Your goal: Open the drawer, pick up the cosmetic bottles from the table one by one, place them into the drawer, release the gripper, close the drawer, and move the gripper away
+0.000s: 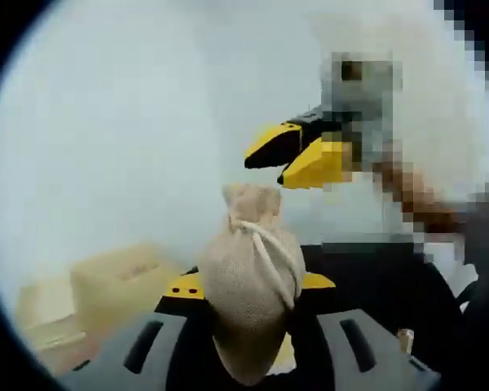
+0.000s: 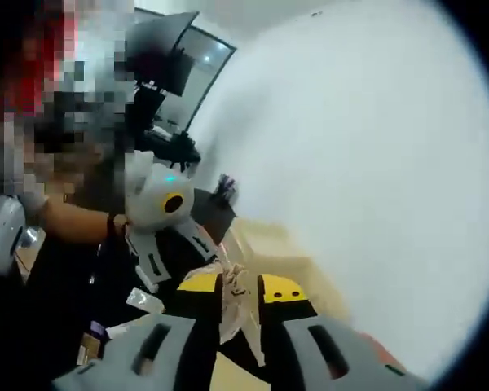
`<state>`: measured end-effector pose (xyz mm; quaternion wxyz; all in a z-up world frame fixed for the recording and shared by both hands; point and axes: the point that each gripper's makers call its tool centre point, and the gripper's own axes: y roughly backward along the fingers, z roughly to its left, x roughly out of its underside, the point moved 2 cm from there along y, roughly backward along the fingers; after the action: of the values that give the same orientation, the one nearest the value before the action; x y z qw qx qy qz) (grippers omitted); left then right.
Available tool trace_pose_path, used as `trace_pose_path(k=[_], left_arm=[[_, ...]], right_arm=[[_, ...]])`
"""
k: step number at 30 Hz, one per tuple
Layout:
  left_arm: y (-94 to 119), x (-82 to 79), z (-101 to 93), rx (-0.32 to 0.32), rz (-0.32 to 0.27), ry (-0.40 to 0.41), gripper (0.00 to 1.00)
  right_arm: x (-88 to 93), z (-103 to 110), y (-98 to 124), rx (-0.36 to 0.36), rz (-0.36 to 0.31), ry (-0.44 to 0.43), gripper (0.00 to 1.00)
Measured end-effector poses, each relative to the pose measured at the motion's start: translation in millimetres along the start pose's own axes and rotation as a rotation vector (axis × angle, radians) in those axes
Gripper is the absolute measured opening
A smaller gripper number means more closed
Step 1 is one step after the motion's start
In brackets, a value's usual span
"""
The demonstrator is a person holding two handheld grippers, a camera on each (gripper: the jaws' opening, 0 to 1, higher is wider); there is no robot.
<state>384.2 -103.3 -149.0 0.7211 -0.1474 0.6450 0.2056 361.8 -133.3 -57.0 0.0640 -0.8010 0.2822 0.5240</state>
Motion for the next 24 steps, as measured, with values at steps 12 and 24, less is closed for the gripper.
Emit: trace_pose_path(k=[12,24], left_arm=[[31,-14.4,0.9,0.207,-0.098,0.237,0.32],[48,-18.0,-28.6,0.419,-0.148,0.316,0.32]], right_arm=[[-20.3,7,5,-0.141,-0.182,-0.224,0.26],[-15.1,34,-16,-0.273,-0.203,-0.285,0.33]])
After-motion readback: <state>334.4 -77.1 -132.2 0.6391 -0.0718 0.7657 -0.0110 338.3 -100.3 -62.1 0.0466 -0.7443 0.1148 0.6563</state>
